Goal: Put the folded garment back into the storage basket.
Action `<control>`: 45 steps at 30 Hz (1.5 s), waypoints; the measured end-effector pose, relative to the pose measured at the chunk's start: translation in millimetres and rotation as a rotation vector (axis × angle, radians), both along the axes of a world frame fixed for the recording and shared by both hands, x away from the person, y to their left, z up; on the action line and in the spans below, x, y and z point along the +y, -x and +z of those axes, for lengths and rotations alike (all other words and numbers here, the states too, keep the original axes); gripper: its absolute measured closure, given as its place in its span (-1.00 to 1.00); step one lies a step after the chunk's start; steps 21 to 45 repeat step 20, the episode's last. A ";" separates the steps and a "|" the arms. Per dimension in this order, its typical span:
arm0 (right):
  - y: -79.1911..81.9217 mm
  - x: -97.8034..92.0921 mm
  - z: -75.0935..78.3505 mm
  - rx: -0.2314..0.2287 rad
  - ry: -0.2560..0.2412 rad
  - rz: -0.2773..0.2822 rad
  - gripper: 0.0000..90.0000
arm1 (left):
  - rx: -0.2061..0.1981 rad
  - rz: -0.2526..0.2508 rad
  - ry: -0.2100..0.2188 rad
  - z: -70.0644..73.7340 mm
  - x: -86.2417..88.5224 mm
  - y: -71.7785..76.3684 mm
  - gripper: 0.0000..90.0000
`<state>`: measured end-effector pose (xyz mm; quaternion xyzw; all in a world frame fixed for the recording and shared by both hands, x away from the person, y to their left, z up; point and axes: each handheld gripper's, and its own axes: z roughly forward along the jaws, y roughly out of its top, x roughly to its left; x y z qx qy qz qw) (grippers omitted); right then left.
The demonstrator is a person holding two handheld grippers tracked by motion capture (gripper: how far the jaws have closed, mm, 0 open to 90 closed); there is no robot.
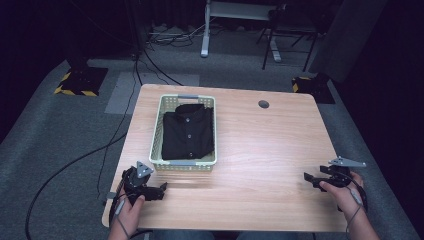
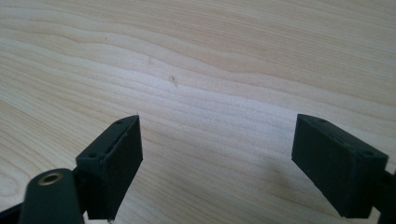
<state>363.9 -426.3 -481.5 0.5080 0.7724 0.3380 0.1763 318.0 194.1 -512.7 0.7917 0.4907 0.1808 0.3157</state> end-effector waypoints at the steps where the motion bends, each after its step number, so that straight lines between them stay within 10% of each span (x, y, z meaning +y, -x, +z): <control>1: 3.1 -1.9 -8.1 0.005 0.004 -0.008 -0.64 | 0.000 0.000 0.000 0.0 0.0 0.0 -0.99; 45: 13.3 0.4 -25.8 -0.054 0.059 0.019 -0.80 | 0.000 -0.001 0.000 0.0 0.0 0.1 -0.99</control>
